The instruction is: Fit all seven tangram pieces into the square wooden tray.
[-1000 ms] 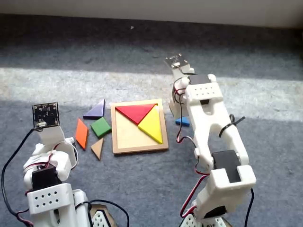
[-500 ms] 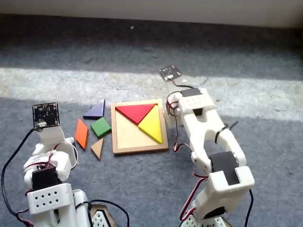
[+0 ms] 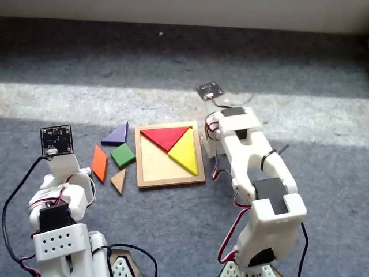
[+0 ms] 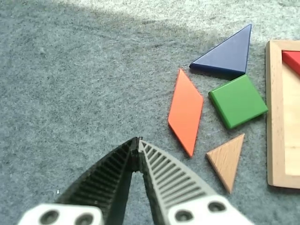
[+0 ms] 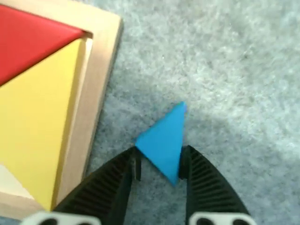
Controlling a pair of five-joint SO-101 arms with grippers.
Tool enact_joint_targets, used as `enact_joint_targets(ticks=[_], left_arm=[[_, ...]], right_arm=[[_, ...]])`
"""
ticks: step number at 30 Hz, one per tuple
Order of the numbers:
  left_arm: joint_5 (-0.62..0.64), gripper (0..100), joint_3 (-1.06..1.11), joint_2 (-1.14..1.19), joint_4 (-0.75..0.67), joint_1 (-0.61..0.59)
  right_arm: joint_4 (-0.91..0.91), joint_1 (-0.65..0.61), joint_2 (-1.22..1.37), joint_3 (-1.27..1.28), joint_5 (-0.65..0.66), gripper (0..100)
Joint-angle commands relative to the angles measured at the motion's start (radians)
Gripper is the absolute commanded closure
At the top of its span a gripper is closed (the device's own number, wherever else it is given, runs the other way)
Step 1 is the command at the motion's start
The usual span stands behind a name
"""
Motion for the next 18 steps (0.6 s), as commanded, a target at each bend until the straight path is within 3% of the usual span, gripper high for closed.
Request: enact_joint_targets(ticks=[1,11,18], left_arm=[[-0.005,99,-0.008,-0.008,-0.014,0.025],[-0.005,99,-0.008,-0.008,-0.018,0.025],[-0.003,99,-0.008,-0.008,-0.018,0.024]], right_arm=[[0.015,0.012,-0.002,-0.030,-0.005,90.3],[0.015,0.012,-0.150,-0.019,-0.005,95.7],[-0.068,0.010,-0.268,0.125,-0.005,95.7]])
